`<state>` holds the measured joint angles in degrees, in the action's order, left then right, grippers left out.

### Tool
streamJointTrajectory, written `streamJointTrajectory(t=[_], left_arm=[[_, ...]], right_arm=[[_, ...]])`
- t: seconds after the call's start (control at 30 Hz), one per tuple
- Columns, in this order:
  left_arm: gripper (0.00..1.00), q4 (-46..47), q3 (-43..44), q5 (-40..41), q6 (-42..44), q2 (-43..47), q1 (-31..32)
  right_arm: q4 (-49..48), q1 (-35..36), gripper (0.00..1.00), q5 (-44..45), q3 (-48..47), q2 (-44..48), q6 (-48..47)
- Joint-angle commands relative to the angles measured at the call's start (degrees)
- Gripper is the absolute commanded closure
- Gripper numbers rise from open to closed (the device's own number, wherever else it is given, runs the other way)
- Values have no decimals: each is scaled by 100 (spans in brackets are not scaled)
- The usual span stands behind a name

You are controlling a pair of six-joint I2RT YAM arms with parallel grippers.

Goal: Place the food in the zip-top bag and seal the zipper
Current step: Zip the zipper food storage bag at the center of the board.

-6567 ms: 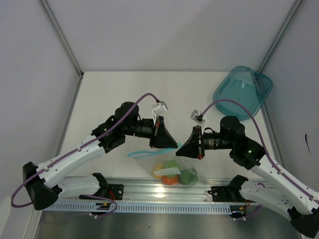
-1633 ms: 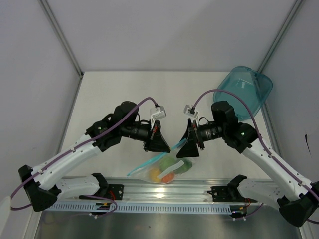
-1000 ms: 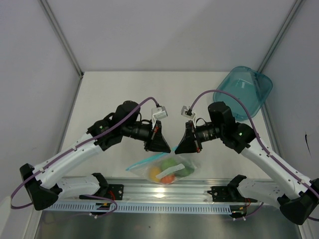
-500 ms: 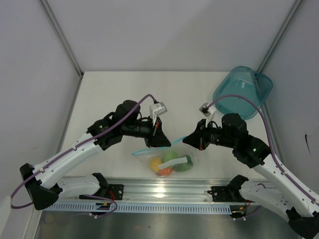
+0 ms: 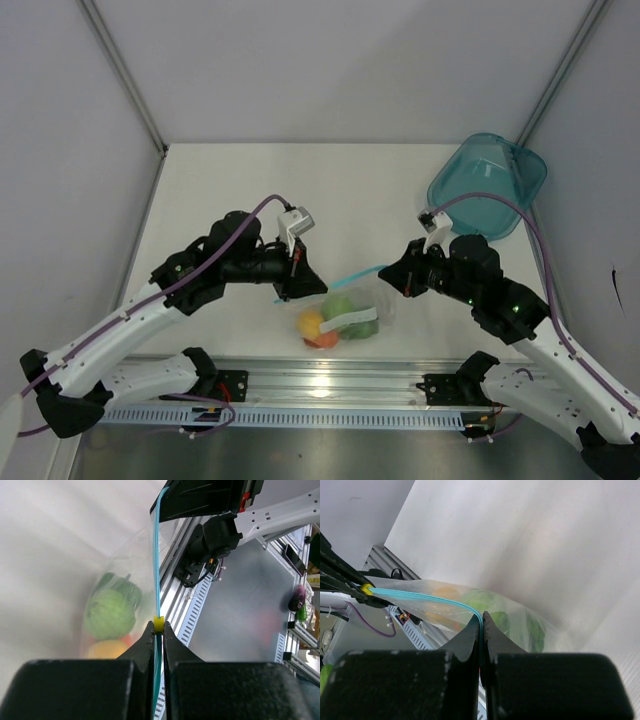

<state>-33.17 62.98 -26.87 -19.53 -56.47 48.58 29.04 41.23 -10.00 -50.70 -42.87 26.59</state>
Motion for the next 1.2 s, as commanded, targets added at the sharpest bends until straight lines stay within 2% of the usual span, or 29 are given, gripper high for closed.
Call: streamJointTrajectory(t=[0.0,0.23,0.57,0.7,0.93,1.03,1.07,1.1,1.17], left_arm=[[99,-339,-127,129,-156,407,3],[99,-664,-488,393,-209,918,-6],[99,-1025,-849,1166,-613,1823,-6],[100,-1305,-901,1439,-894,2157,-6],[99,-1016,-1192,1483,-1387,2764,-6],[92,-1034,-1148,1991,-1431,2773,-6],[82,-1034,-1104,2315,-1431,2712,-6],[80,-1034,-1017,2483,-1396,2668,-6],[61,-1069,-876,2843,-1326,2562,-6]], right_arm=[[251,-72,100,666,-106,51,4],[524,-72,100,955,-300,95,118],[893,-98,100,1474,-406,113,478],[937,-54,100,1396,-450,51,628],[665,455,100,1070,-599,-186,804],[446,614,100,1079,-696,-388,857],[384,614,100,1070,-722,-563,892],[323,605,100,1070,-835,-695,874],[173,588,100,1009,-1046,-1054,822]])
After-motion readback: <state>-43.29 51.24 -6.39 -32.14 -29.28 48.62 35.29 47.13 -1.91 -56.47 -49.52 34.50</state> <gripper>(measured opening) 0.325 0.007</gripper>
